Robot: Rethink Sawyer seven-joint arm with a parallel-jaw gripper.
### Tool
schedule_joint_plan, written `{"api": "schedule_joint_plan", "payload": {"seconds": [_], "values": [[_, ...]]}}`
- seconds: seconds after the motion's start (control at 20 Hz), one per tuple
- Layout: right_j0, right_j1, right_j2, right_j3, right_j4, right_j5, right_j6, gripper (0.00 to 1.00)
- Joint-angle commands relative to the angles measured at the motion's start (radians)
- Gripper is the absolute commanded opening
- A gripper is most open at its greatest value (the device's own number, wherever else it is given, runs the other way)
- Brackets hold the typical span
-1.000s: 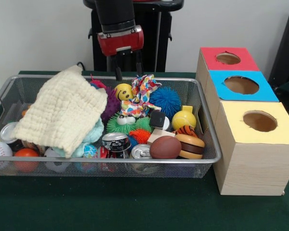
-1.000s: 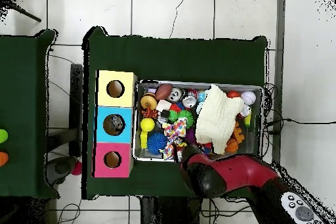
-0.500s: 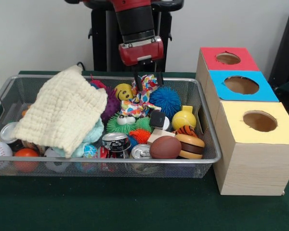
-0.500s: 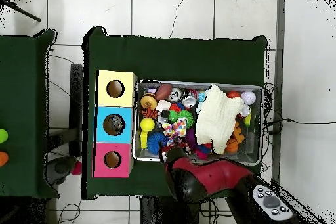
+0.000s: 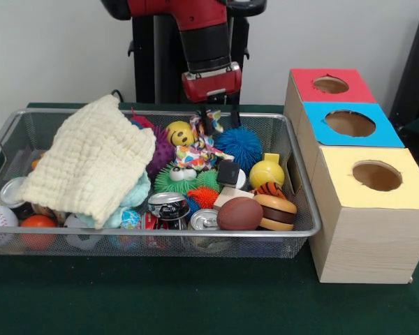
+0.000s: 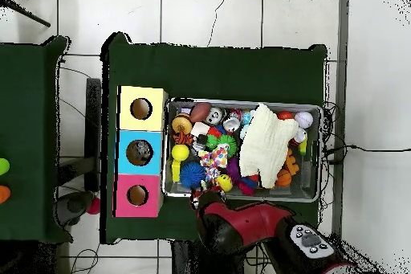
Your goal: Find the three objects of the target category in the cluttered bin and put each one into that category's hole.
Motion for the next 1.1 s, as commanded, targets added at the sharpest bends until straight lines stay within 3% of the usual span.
{"api": "schedule_joint_plan", "payload": {"seconds": [0.05,0.2,0.35,0.6,0.9,1.1], "values": [[0.064,0.078,-0.156,-0.203,-0.044,0.018,0.044,1.0],[0.087,0.071,-0.177,-0.213,-0.047,0.04,0.035,1.0],[0.169,0.052,-0.256,-0.247,-0.062,0.07,0.01,1.0],[0.165,0.038,-0.244,-0.243,-0.074,0.098,0.006,1.0],[0.227,0.043,-0.326,-0.273,-0.068,0.032,0.027,1.0],[0.319,0.053,-0.456,-0.309,-0.023,-0.061,0.044,1.0]]}}
